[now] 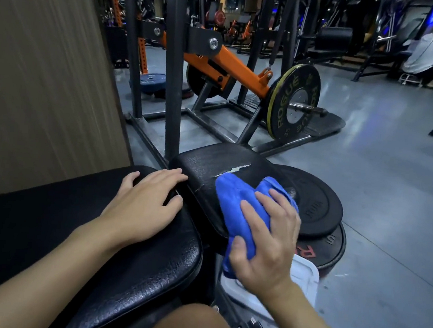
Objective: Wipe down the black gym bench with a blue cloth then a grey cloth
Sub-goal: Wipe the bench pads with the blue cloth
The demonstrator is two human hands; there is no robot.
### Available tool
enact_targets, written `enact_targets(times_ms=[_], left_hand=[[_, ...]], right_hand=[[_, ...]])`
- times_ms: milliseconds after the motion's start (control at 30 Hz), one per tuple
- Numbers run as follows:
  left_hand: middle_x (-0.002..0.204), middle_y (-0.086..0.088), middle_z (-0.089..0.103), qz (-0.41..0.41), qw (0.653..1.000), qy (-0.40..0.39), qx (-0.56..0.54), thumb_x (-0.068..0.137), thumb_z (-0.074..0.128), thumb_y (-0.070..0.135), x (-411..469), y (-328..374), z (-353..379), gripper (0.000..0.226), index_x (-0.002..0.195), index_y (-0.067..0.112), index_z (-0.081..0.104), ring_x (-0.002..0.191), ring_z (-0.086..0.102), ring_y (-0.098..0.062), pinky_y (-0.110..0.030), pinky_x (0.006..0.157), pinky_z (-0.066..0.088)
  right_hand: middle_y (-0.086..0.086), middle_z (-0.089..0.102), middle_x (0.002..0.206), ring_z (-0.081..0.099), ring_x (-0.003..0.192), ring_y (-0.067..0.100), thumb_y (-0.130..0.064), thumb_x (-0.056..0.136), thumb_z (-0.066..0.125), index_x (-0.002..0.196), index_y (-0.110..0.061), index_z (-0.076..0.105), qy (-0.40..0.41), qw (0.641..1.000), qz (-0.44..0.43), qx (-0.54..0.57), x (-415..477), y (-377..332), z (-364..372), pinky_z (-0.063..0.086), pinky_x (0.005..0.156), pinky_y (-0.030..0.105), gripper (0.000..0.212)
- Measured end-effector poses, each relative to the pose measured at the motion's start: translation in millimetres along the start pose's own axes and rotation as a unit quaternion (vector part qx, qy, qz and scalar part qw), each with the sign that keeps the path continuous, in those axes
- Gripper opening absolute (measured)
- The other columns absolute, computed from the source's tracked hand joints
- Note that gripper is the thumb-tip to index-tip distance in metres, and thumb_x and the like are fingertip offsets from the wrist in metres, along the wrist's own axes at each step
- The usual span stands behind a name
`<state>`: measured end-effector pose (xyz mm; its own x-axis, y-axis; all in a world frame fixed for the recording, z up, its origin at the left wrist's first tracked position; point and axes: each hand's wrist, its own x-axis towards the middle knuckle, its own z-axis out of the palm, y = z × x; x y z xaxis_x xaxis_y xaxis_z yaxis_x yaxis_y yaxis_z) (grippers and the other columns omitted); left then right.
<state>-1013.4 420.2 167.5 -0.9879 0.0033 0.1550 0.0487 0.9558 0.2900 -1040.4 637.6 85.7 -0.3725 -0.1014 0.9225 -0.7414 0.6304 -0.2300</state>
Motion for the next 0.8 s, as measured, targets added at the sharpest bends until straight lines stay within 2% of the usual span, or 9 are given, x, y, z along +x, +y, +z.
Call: enact_targets(times_ms=[67,133,267,367,433,500,600,700,800], left_hand=[[0.156,0.023,0.022,0.002,1.0,-0.001,-0.001,0.098,0.035,0.038,-1,-1,0,0.047,0.145,0.04,0.032,0.144,0.013,0.004,-0.043,0.12,0.001],[0.156,0.024,0.022,0.001,1.0,-0.001,-0.002,0.098,0.035,0.038,-2,-1,-1,0.046,0.145,0.04,0.032,0.144,0.012,0.004,-0.042,0.12,0.001],[0.156,0.024,0.023,0.002,1.0,-0.001,-0.004,0.097,0.036,0.039,-1,0,-2,0.047,0.144,0.04,0.033,0.143,0.015,0.004,-0.043,0.12,0.002],[0.156,0.023,0.023,0.0,1.0,-0.001,-0.004,0.096,0.035,0.038,0,1,-2,0.047,0.143,0.039,0.033,0.143,0.016,0.003,-0.044,0.12,0.003],[0.156,0.023,0.022,-0.003,1.0,-0.002,-0.002,0.096,0.035,0.038,0,2,-2,0.047,0.143,0.039,0.032,0.143,0.015,0.003,-0.044,0.12,0.003],[0.156,0.023,0.021,-0.005,1.0,-0.004,-0.001,0.096,0.034,0.038,0,3,-2,0.047,0.143,0.039,0.031,0.143,0.015,0.004,-0.044,0.12,0.002],[0.156,0.023,0.021,-0.009,1.0,-0.004,-0.006,0.096,0.034,0.038,-1,4,-3,0.047,0.143,0.039,0.031,0.143,0.014,0.004,-0.045,0.12,0.001],[0.156,0.023,0.021,-0.019,1.0,0.003,-0.016,0.095,0.036,0.04,-1,5,-4,0.049,0.144,0.039,0.031,0.144,0.012,0.003,-0.045,0.12,0.0],[0.159,0.017,0.014,-0.076,0.997,0.023,0.005,0.093,0.034,0.049,-1,8,-3,0.057,0.147,0.036,0.023,0.148,0.003,-0.008,-0.056,0.117,-0.003]], right_hand=[[0.025,0.061,0.117,0.051,0.119,0.047,-0.034,0.09,0.043,0.114,-0.011,0.06,-0.014,1.0,-0.022,0.009,3,24,-5,0.038,0.099,0.059,0.038],[0.025,0.056,0.122,0.05,0.12,0.048,-0.029,0.088,0.045,0.116,-0.006,0.062,-0.014,0.999,0.019,0.024,9,42,-10,0.037,0.104,0.056,0.039],[0.02,0.052,0.129,0.05,0.123,0.032,-0.025,0.083,0.044,0.117,-0.001,0.067,-0.051,0.982,0.172,0.061,25,64,-18,0.036,0.109,0.034,0.047],[0.006,0.055,0.125,0.05,0.113,0.01,-0.036,0.077,0.042,0.116,-0.015,0.068,-0.128,0.956,0.25,0.085,48,73,-24,0.033,0.101,0.015,0.052],[-0.006,0.056,0.123,0.051,0.111,0.007,-0.046,0.071,0.038,0.118,-0.029,0.066,-0.205,0.935,0.282,0.061,66,79,-25,0.037,0.101,0.023,0.057],[-0.011,0.054,0.127,0.052,0.116,0.012,-0.052,0.067,0.037,0.123,-0.04,0.061,-0.294,0.913,0.284,0.022,83,87,-24,0.04,0.102,0.033,0.063],[-0.008,0.05,0.133,0.051,0.121,0.019,-0.053,0.065,0.038,0.132,-0.044,0.054,-0.408,0.872,0.271,-0.017,111,92,-14,0.039,0.106,0.04,0.07],[-0.005,0.044,0.139,0.048,0.126,0.024,-0.053,0.068,0.036,0.139,-0.046,0.044,-0.485,0.837,0.249,-0.04,136,92,9,0.038,0.107,0.044,0.072],[-0.007,0.035,0.149,0.042,0.132,0.03,-0.055,0.074,0.033,0.143,-0.051,0.034,-0.533,0.818,0.2,-0.08,154,89,43,0.036,0.106,0.049,0.069]])
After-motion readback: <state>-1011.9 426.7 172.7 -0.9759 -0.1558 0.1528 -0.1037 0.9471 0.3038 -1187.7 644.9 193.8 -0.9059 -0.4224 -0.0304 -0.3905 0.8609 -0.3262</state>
